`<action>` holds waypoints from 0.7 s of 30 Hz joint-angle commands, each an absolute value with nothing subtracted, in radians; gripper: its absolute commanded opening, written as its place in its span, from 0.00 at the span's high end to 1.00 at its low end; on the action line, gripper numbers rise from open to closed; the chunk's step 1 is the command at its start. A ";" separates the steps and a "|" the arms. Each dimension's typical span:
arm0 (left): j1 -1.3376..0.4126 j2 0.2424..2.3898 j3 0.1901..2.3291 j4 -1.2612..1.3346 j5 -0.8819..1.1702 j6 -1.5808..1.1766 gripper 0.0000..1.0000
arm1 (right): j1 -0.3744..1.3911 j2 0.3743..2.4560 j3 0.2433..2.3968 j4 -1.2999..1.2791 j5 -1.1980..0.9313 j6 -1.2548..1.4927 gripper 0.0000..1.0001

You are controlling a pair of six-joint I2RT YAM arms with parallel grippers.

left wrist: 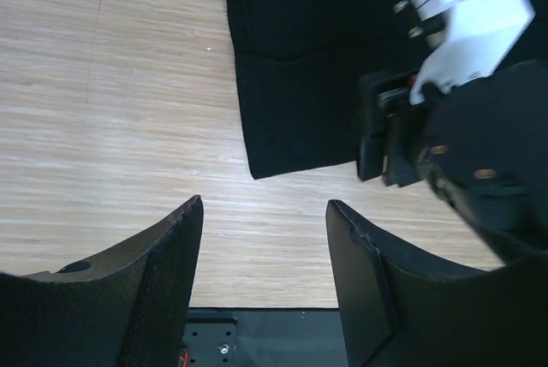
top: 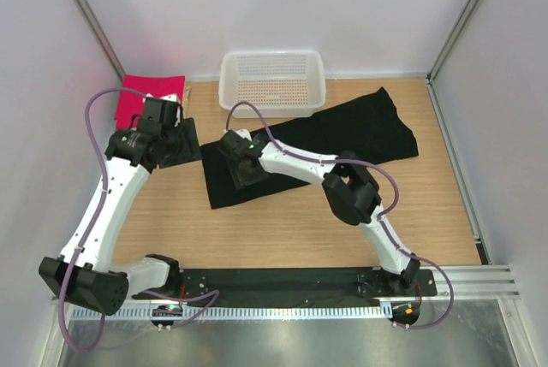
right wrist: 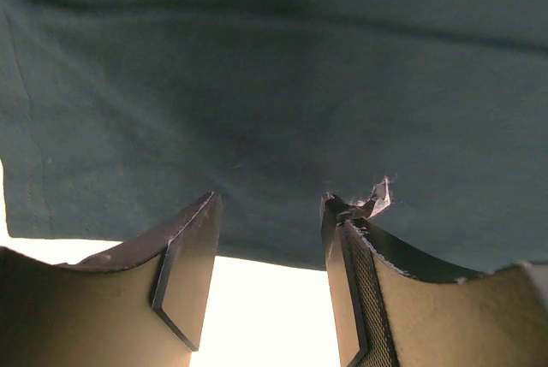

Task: Fold and stack the t-shirts
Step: Fold the tshirt

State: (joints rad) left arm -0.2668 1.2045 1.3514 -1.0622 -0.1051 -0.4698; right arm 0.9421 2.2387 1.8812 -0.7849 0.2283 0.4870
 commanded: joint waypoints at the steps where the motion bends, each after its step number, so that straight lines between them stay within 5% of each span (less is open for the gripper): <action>1: -0.262 1.186 1.356 -1.037 -0.117 -0.462 0.38 | 0.956 2.256 1.928 -0.831 0.200 0.512 0.43; 11: -0.252 1.236 1.351 -0.986 -0.025 -0.473 0.37 | 0.983 2.142 1.571 -0.744 0.157 0.471 0.44; 21: -0.230 1.339 1.370 -0.989 0.034 -0.390 0.36 | 1.032 1.599 1.008 -0.761 0.057 0.512 0.44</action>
State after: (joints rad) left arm -0.2340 1.3315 1.3514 -1.0203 0.0044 -0.4347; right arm 1.0245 1.7451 1.0855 -0.6777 0.0868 0.4721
